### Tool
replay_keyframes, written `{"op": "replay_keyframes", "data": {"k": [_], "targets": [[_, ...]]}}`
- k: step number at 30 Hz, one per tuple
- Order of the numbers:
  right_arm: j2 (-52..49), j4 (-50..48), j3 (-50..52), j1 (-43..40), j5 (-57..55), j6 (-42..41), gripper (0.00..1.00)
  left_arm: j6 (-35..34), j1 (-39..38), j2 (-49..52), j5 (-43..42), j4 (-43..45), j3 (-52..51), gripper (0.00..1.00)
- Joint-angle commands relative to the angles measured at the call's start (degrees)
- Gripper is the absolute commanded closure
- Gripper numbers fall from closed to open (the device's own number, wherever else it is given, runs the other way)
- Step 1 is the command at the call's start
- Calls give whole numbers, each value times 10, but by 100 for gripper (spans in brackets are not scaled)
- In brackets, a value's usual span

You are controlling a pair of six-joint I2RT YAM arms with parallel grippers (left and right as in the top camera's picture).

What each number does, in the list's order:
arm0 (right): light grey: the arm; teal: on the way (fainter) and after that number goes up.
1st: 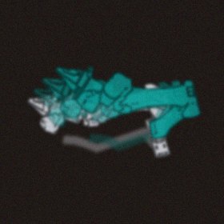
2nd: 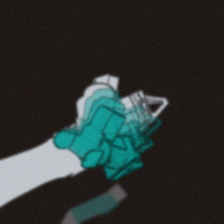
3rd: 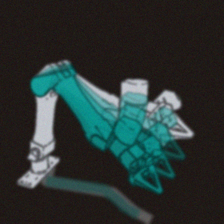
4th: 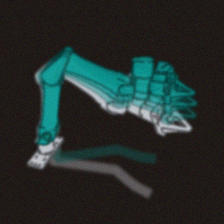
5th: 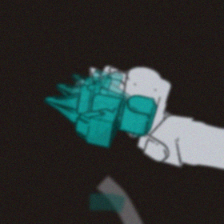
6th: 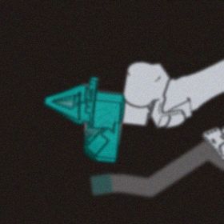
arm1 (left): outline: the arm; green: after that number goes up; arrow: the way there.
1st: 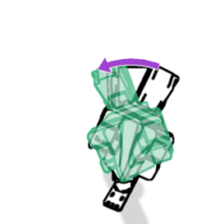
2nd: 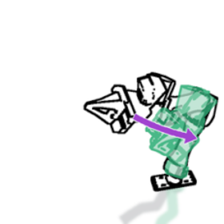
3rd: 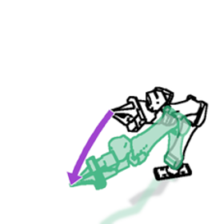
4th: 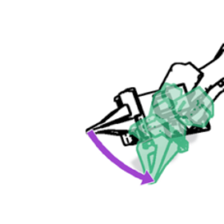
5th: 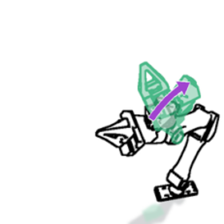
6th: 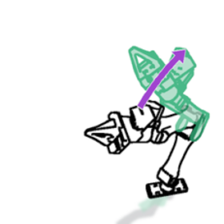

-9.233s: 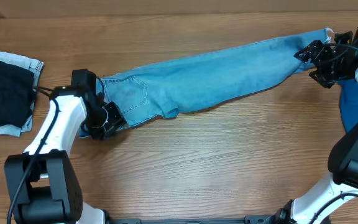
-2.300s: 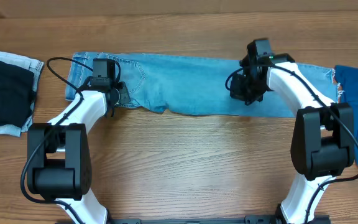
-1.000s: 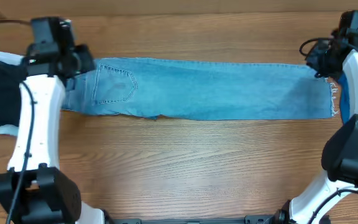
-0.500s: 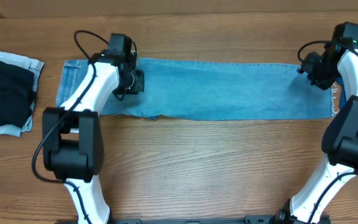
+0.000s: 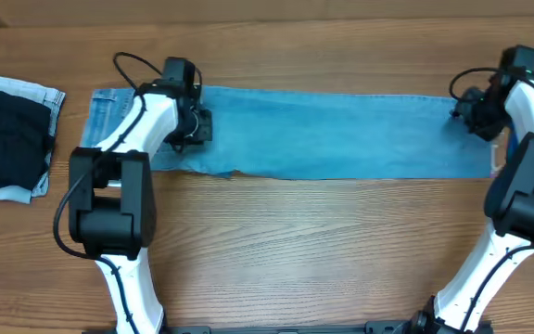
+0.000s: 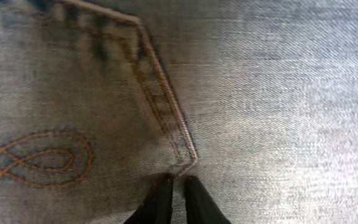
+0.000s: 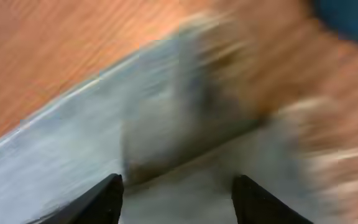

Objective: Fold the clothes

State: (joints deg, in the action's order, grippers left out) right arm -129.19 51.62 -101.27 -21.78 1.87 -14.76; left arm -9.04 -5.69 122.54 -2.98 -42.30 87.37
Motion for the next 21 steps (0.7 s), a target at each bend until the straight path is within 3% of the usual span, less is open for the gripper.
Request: {"op": "replay_keyframes", "data": {"k": [1,5,11,16,18,19,21], "targets": [[-16,15,-3,-24,-18,2,40,-13,71,28,66,-27,-7,90],[-27,28,-3,-35,-28,2,40,-13,105,28,78,-53,-9,91],[-11,25,-4,-33,38,78,30,3,90,28,70,-43,-9,87],[-11,46,-3,-34,157,156,46,3,60,28,70,-39,-9,85],[-11,56,-3,-34,181,183,48,3,56,28,70,-39,-9,85],[-11,61,-3,-34,189,194,48,3,56,28,64,-39,-9,83],[-11,65,-3,-34,193,196,48,6,56,24,54,-38,-5,64]]}}
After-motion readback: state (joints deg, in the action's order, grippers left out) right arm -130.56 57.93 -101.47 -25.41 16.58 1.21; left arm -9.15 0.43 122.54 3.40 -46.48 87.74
